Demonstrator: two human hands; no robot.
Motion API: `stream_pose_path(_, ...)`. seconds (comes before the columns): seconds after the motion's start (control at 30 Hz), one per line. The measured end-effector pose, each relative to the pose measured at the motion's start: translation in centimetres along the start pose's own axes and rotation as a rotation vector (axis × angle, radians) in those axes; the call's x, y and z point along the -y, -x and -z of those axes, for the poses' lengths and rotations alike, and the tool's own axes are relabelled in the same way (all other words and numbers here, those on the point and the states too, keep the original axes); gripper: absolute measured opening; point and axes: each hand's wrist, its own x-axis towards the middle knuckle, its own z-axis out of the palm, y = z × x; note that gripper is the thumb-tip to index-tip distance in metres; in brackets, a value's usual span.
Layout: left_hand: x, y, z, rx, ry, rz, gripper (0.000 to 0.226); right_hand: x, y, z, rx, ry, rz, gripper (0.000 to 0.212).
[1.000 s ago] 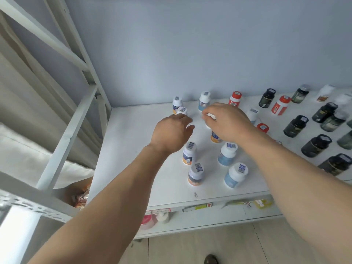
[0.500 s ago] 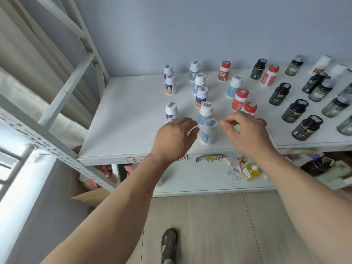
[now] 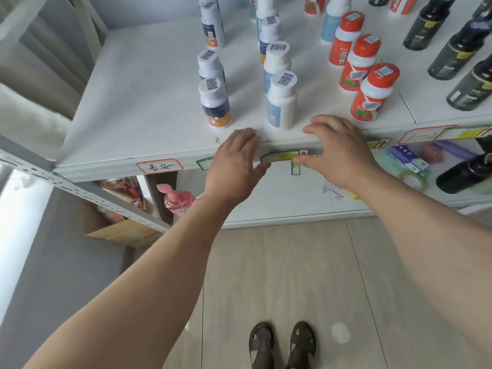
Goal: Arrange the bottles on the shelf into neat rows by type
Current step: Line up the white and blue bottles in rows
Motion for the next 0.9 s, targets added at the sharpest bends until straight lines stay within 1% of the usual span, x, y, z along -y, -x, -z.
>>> stream_pose_path(0.1, 0.7, 0.0, -1.0, -0.108, 0.024, -0.015, 0.043, -0.2, 0.0, -0.9, -0.095, -0.013, 0.008, 0.053)
stream_pose_path(0.23, 1.0, -0.2, -1.5, -0.174, 0.039, -0.027, 0.036, -0.6, 0.1, -1.4, -0.161, -0.02, 0.031, 0.042)
stream_pose_path(0.33, 1.0, -0.3, -1.6, -0.201, 0.041, -0.038, 0.033, -0.5, 0.1, -1.6, -0.188, -0.028, 0.03, 0.037)
stream_pose_path(0.53, 1.0, -0.5, -1.7, -0.26, 0.049, -0.068, 0.029, -0.4, 0.0, -1.8, -0.198, -0.03, 0.014, 0.035)
stream_pose_path(0.77, 0.8, -0.7, -1.6, -0.253, 0.043, -0.07, 0.029, -0.5, 0.0, -1.8, -0.196, -0.044, 0.0, 0.036)
stream_pose_path(0.9, -0.1, -0.5, -0.7, -0.154, 0.018, 0.006, 0.037, 0.2, -0.1, -1.0, -0.107, -0.07, -0.044, 0.037)
